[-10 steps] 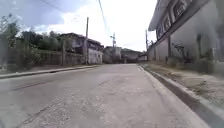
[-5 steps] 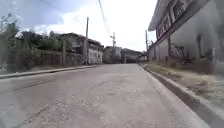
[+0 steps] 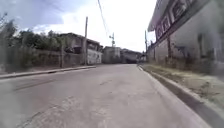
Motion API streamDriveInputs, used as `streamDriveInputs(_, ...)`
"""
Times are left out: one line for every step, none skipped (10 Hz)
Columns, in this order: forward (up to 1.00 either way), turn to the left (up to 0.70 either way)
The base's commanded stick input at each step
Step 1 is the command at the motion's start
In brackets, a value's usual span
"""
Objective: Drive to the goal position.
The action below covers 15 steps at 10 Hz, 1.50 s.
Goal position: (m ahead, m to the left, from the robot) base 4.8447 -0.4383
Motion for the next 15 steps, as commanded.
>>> streamDriveInputs(1.00, -0.22)
streamDriveInputs(1.00, -0.05)
streamDriveInputs(1.00, 0.00)
streamDriveInputs(1.00, 0.00)
streamDriveInputs(1.00, 0.00)
streamDriveInputs(1.00, 0.00)
streamDriveInputs(1.00, 0.00)
streamDriveInputs(1.00, 0.00)
streamDriveInputs(1.00, 0.00)
streamDriveInputs(1.00, 0.00)
streamDriveInputs(1.00, -0.17)
streamDriveInputs(1.00, -0.18)
streamDriveInputs(1.00, -0.15)
streamDriveInputs(1.00, -0.12)
streamDriveInputs(1.00, -0.09)
